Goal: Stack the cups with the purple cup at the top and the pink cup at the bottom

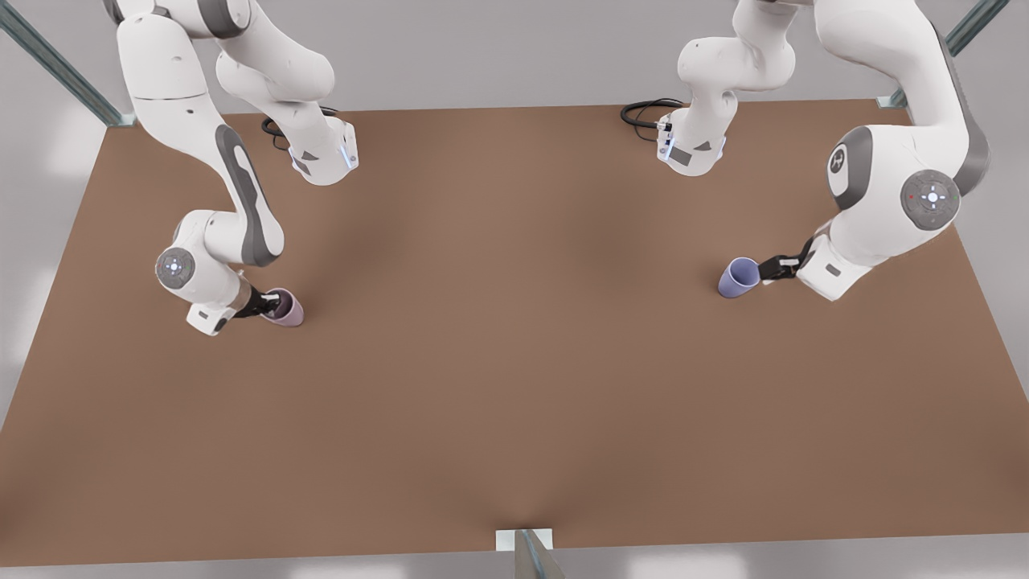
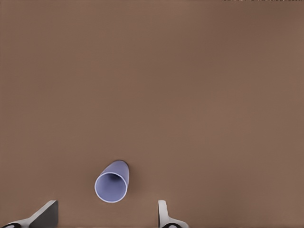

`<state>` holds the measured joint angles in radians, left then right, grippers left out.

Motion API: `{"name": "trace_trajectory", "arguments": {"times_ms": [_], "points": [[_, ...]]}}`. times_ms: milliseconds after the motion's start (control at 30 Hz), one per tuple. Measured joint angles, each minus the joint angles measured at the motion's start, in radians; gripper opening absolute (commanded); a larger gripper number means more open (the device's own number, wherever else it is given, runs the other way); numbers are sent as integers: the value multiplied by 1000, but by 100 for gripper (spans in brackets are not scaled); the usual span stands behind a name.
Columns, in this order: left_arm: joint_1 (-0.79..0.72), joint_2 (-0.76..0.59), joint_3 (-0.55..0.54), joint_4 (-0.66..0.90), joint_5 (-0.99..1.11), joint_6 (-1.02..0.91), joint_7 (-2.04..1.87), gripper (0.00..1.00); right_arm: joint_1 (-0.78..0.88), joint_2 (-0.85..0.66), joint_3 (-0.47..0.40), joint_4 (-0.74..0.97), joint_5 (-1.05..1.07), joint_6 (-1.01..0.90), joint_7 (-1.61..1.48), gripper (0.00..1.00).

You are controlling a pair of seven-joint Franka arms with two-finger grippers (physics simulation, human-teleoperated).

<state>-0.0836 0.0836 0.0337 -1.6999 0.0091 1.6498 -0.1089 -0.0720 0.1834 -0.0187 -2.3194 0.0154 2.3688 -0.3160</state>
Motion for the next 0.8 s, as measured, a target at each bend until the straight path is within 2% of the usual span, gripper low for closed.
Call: {"name": "trace_trajectory", "arguments": {"times_ms": [133,200,300,367,400,433,533,700,767,800], "points": [[11,-68,10,-150,-3,79,12,100,136,-24,20,31,110,-12,141,21],[-16,-112,46,-271,-6,141,58,100,260,-21,29,95,159,-54,298,21],[-8,-115,91,-359,-11,227,107,100,461,35,38,220,171,-55,601,21],[18,-112,129,-414,-13,298,150,100,481,98,114,315,171,-56,773,21],[38,-107,143,-437,-16,332,162,100,492,156,178,388,170,-51,883,21],[68,-105,146,-466,-20,369,163,100,548,213,189,470,169,-54,959,21],[149,-85,150,-529,-32,465,163,100,725,432,186,772,145,-46,1214,21],[250,-55,146,-557,-44,504,163,100,858,537,85,856,95,-44,1312,21],[222,-48,146,-557,-46,505,163,100,857,547,77,856,84,-49,1316,67],[182,-43,146,-557,-47,506,163,100,857,545,74,858,88,-49,1316,78]]}}
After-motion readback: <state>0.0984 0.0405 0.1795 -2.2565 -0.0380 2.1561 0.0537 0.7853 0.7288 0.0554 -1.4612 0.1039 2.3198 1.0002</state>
